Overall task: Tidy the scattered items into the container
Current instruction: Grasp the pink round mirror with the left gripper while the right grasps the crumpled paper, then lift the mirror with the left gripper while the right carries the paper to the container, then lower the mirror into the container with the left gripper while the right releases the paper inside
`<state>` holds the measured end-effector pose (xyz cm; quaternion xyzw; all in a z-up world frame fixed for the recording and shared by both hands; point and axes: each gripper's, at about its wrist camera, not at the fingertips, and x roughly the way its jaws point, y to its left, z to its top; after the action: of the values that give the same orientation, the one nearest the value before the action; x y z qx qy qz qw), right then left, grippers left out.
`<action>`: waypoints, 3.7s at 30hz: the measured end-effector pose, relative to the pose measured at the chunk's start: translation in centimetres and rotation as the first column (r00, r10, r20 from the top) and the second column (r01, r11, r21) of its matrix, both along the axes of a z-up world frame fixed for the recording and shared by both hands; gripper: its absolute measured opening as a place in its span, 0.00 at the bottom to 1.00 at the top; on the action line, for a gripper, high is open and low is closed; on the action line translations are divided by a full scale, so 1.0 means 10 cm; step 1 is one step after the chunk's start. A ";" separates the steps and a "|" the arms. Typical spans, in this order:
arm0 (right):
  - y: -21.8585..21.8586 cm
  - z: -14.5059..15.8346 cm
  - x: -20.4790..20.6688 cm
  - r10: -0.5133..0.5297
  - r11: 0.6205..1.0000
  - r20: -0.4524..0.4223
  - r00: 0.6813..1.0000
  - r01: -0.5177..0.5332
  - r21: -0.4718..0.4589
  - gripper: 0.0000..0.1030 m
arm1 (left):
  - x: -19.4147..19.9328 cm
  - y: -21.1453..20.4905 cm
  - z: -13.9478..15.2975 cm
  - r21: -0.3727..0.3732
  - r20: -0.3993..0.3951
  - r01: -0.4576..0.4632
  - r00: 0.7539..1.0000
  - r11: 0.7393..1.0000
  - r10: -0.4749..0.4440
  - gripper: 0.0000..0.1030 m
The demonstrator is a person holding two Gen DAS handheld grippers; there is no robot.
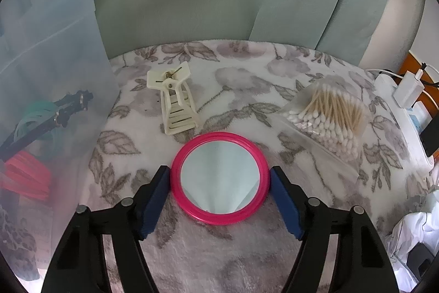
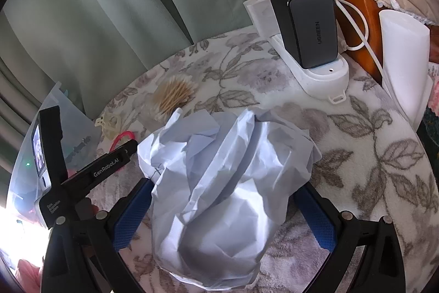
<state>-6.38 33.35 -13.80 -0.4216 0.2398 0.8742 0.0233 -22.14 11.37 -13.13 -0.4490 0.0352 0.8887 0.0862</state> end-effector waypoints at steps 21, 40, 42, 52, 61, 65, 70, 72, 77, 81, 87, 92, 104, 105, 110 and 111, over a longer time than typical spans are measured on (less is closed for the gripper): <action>0.01 0.07 0.13 -0.028 0.998 0.001 1.000 0.028 -0.054 0.71 | 0.34 0.07 0.20 0.063 0.021 0.025 0.999 0.998 -0.026 0.72; -0.03 0.60 0.48 0.001 0.996 -0.088 0.996 -0.009 -0.089 0.59 | 0.94 -0.19 0.93 0.152 -0.071 0.019 0.997 0.988 -0.008 0.72; -0.05 0.70 0.54 0.005 0.997 -0.106 0.994 -0.014 -0.082 0.59 | 1.04 -0.27 1.06 0.169 -0.094 0.022 0.996 0.985 -0.006 0.72; -0.25 1.25 0.79 0.038 0.999 -0.211 0.977 -0.045 -0.028 0.59 | 1.42 -0.68 1.70 0.271 -0.222 0.018 0.974 0.963 0.044 0.72; -0.70 1.58 0.83 0.117 0.993 -0.283 0.952 -0.115 0.027 0.59 | 1.70 -1.25 2.10 0.360 -0.324 -0.023 0.935 0.933 0.148 0.72; -0.91 1.65 0.79 0.163 0.987 -0.292 0.942 -0.158 0.039 0.59 | 1.76 -1.58 2.17 0.394 -0.339 -0.069 0.916 0.916 0.215 0.72; -1.21 1.72 0.67 0.232 0.973 -0.294 0.927 -0.224 0.063 0.59 | 1.79 -2.01 2.19 0.432 -0.352 -0.142 0.883 0.891 0.311 0.72; -1.34 1.74 0.59 0.265 0.964 -0.293 0.919 -0.255 0.071 0.59 | 1.78 -2.15 2.17 0.443 -0.351 -0.170 0.871 0.880 0.345 0.72; -1.69 1.77 0.39 0.338 0.941 -0.285 0.897 -0.324 0.094 0.59 | 1.72 -2.46 2.12 0.457 -0.346 -0.228 0.845 0.860 0.408 0.72; -1.99 1.75 0.20 0.396 0.918 -0.276 0.876 -0.380 0.112 0.59 | 1.65 -2.62 2.05 0.460 -0.337 -0.255 0.837 0.851 0.432 0.72; -2.39 1.70 -0.10 0.476 0.879 -0.269 0.837 -0.461 0.123 0.59 | 1.48 -2.79 1.95 0.452 -0.317 -0.283 0.835 0.846 0.449 0.72; -2.64 1.60 -0.33 0.523 0.852 -0.265 0.810 -0.509 0.124 0.59 | 1.37 -2.88 1.92 0.422 -0.329 -0.295 0.831 0.857 0.448 0.72; -2.92 1.32 -0.68 0.573 0.820 -0.229 0.787 -0.553 0.149 0.59 | 1.12 -2.98 1.78 0.395 -0.314 -0.297 0.846 0.869 0.431 0.72; -2.94 1.31 -0.70 0.575 0.818 -0.226 0.786 -0.555 0.152 0.59 | 1.09 -2.99 1.76 0.394 -0.312 -0.298 0.847 0.870 0.431 0.72; -2.99 1.24 -0.80 0.575 0.818 -0.210 0.791 -0.556 0.148 0.60 | 0.97 -3.03 1.69 0.387 -0.290 -0.307 0.854 0.869 0.431 0.72; -3.00 1.21 -0.83 0.574 0.819 -0.205 0.793 -0.556 0.145 0.60 | 0.94 -3.05 1.67 0.388 -0.283 -0.309 0.856 0.868 0.432 0.72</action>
<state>-14.67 3.35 -1.66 -0.3643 0.0700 0.8939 -0.2517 -12.70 -19.09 3.60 -0.2556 -0.1869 0.9483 -0.0233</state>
